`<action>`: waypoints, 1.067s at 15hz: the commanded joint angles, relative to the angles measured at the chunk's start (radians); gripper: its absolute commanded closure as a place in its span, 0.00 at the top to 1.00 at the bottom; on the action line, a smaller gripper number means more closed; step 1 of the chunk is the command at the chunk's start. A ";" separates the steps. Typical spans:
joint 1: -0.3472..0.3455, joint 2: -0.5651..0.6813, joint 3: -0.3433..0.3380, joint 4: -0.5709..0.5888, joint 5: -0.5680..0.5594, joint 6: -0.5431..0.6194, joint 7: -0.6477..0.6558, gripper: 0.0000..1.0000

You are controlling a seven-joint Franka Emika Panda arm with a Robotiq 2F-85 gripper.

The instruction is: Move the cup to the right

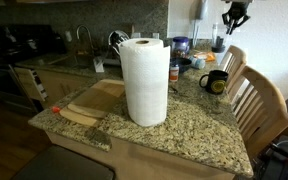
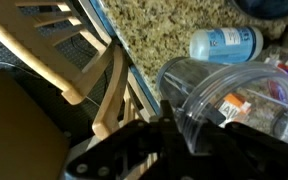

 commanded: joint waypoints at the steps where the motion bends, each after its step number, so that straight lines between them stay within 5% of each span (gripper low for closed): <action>1: -0.005 0.066 0.037 0.036 0.114 -0.069 -0.130 0.04; 6: 0.017 0.146 0.089 0.070 0.166 -0.186 -0.294 0.04; 11: 0.039 0.197 0.081 0.137 0.094 -0.320 -0.381 0.04; 16: 0.060 0.208 0.062 0.155 -0.021 -0.188 -0.360 0.04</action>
